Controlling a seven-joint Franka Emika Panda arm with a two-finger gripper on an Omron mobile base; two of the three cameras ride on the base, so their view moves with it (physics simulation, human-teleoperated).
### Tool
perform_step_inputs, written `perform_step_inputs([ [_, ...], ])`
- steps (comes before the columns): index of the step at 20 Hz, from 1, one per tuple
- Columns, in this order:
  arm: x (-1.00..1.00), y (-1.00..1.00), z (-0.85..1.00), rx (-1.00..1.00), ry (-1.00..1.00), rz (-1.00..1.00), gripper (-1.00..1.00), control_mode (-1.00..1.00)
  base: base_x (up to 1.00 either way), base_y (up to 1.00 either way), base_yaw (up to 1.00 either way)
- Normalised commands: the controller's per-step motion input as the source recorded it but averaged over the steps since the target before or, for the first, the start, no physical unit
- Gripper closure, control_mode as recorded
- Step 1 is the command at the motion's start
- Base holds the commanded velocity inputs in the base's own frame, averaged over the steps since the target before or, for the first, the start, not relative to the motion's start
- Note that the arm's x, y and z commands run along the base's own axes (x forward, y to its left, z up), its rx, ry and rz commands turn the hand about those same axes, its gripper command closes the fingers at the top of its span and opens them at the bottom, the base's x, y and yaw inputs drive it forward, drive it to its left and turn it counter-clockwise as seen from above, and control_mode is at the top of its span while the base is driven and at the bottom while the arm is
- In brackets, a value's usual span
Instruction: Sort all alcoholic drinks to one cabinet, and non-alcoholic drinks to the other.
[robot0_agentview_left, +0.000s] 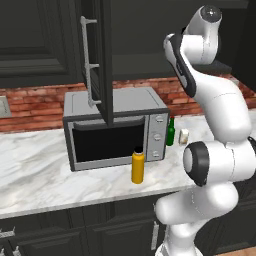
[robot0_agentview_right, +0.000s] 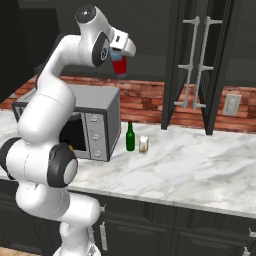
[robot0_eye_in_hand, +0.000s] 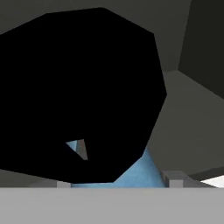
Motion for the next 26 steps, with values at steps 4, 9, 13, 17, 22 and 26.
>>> perform_step_inputs([
  [4, 0.38, -0.01, -0.1, 0.0, 0.0, 0.0, 1.0, -1.0, 0.0, 0.0, 0.0],
  [9, 0.35, -0.06, -0.17, 0.0, 0.0, 0.0, 1.0, -1.0, 0.0, 0.0, 0.0],
  [13, 0.32, -0.06, -0.19, 0.0, 0.0, 0.0, 1.0, -1.0, 0.0, 0.0, 0.0],
  [17, 0.32, -0.06, -0.25, 0.0, -0.01, -0.01, 1.0, -1.0, 0.0, 0.0, 0.0],
  [22, 0.33, -0.05, -0.28, 0.0, -0.03, -0.02, 1.0, -1.0, 0.0, 0.0, 0.0],
  [26, 0.32, -0.06, -0.27, 0.0, -0.04, -0.02, 1.0, -1.0, 0.0, 0.0, 0.0],
])
